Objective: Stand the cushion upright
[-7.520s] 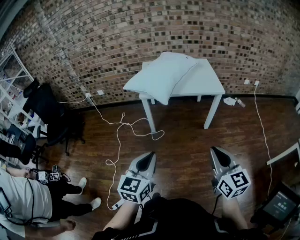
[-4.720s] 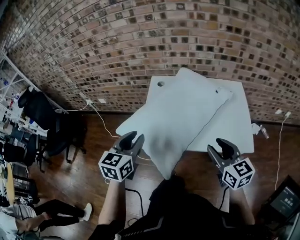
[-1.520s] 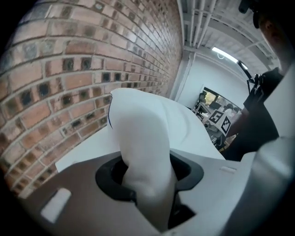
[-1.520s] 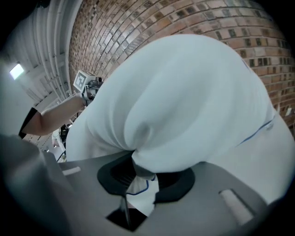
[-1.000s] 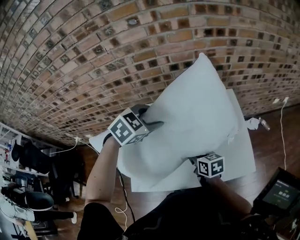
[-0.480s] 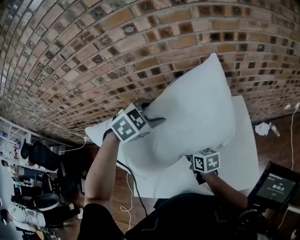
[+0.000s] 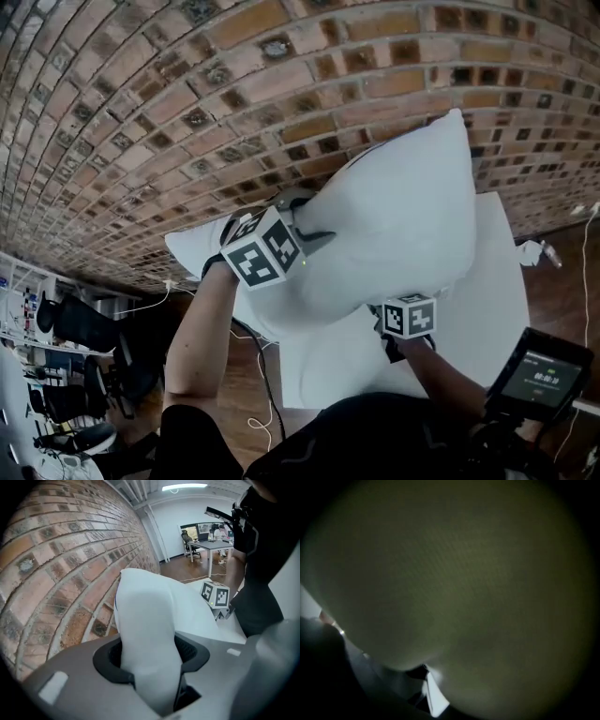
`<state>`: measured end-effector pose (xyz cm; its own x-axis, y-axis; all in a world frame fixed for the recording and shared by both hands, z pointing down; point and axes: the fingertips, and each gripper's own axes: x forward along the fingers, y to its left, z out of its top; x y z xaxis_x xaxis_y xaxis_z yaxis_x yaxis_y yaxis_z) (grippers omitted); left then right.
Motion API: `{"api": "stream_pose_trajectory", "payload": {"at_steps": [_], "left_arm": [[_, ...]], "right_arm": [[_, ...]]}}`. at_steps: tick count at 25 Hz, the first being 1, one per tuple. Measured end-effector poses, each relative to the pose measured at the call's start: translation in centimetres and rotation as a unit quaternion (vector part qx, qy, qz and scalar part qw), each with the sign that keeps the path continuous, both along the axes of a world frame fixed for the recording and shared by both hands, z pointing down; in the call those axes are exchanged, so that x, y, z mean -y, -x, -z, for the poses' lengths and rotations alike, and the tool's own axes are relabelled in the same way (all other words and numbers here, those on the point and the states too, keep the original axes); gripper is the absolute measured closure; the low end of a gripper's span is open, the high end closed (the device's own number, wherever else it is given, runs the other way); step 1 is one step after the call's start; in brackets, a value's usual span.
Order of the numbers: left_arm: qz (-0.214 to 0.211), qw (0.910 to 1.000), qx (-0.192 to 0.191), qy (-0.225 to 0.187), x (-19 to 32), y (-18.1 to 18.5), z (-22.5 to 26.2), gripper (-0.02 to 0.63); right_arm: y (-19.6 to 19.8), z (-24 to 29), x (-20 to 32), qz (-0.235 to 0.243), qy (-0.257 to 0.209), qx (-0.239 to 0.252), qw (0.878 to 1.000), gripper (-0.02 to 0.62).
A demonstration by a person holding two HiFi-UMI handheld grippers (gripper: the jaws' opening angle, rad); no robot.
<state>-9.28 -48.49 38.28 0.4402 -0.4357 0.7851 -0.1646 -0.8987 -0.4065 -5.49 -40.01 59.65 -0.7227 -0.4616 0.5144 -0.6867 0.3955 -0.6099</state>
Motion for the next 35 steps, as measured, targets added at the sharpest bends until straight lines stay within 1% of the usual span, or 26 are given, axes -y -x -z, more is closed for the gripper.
{"api": "stream_pose_trajectory", "payload": {"at_steps": [2,7,11,15,16,20,25,29,33,35], "left_arm": [[-0.011,0.9999,0.007,-0.007,0.8,0.4,-0.1,0.379],[-0.022,0.9996,0.017,-0.004,2.9,1.8,-1.0,0.37],[-0.01,0.9999,-0.004,0.013,4.3,3.2,-2.4,0.36],[-0.011,0.9999,0.007,0.002,5.5,3.5,-3.4,0.354],[-0.011,0.9999,0.005,0.005,5.6,3.4,-3.7,0.351],[-0.001,0.9995,-0.024,0.019,5.9,3.6,-4.2,0.328],[0.005,0.9998,-0.017,0.007,6.0,3.6,-4.9,0.321],[0.011,0.9997,-0.021,0.005,6.1,3.8,-5.4,0.308],[0.013,0.9997,-0.021,0.004,6.2,3.8,-6.0,0.291],[0.02,0.9995,-0.023,-0.002,6.3,4.0,-6.0,0.259]], "right_arm": [[0.8,-0.1,1.1,-0.01,-0.001,0.001,1.0,0.486],[2.4,-2.0,3.8,-0.028,0.012,-0.011,0.999,0.486],[3.5,-4.2,5.4,-0.025,0.031,-0.027,0.999,0.483],[3.9,-5.6,7.3,-0.033,0.045,-0.028,0.998,0.477],[3.9,-6.1,7.6,-0.037,0.049,-0.028,0.998,0.474],[4.0,-7.5,8.5,-0.044,0.057,-0.032,0.997,0.466],[4.2,-8.4,9.1,-0.049,0.06,-0.031,0.997,0.459],[4.2,-9.0,9.0,-0.045,0.059,-0.029,0.997,0.445],[3.5,-9.5,7.9,-0.03,0.051,-0.037,0.998,0.403],[3.2,-9.8,6.6,-0.012,0.058,-0.042,0.997,0.377]]}}
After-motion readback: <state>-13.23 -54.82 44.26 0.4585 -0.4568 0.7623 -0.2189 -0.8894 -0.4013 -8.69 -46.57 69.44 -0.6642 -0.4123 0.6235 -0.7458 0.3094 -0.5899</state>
